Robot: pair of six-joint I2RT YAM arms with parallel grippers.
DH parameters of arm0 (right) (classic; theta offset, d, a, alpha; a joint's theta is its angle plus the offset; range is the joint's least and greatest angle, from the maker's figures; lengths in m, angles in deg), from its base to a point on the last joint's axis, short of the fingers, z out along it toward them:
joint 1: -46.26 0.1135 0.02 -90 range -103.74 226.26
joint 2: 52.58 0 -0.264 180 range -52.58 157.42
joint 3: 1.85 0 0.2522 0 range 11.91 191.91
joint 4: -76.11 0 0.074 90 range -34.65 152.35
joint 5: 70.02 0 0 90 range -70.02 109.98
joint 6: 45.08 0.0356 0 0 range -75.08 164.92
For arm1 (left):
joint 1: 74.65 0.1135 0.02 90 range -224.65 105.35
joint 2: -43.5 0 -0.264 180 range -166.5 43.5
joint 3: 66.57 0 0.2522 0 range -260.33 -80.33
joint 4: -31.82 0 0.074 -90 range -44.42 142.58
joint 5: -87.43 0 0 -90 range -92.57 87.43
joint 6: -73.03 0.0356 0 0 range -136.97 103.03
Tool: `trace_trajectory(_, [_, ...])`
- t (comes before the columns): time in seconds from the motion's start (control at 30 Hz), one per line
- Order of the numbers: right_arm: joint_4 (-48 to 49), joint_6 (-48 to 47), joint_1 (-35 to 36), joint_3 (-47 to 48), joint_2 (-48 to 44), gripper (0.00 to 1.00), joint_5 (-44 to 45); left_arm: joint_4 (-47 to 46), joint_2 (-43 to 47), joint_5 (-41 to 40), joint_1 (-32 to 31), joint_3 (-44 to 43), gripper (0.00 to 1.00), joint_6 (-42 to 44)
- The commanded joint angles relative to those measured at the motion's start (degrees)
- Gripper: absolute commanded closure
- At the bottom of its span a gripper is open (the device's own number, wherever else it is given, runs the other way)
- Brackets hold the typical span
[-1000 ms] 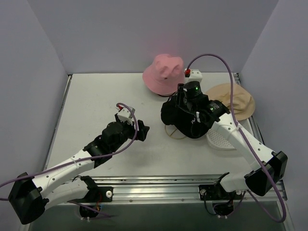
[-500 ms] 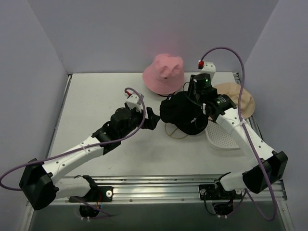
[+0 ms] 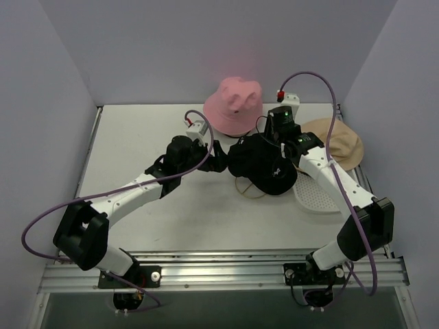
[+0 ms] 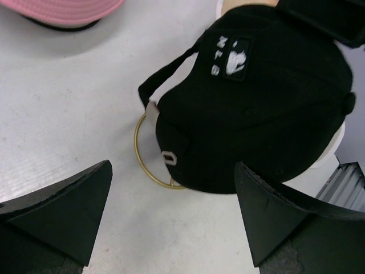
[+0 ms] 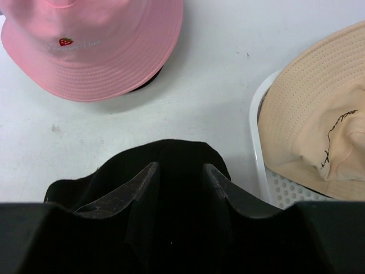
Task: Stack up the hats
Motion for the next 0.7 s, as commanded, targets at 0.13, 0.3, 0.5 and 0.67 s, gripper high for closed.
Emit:
trace_trajectory(0.13, [3.37,4.44,-0.35,-7.25,-1.38,0.68,-1.72,-0.61,-4.12,0.58,0.41,-10.05,0.03,1.11])
trace_trajectory(0.3, [4.69,9.79,-0.35,-11.81,-2.52,0.69,-2.52,-0.17,-9.13,0.14,0.41,-13.66,0.03,0.58])
trace_trajectory(0.5, [8.65,14.98,1.85,-17.88,-6.04,0.69,-3.31,1.32,-15.98,-1.62,0.67,-18.84,0.03,0.84])
trace_trajectory(0.67, [9.01,17.45,3.78,-20.88,-9.11,0.69,-1.47,1.76,-20.03,-1.09,2.34,-21.4,0.03,0.67])
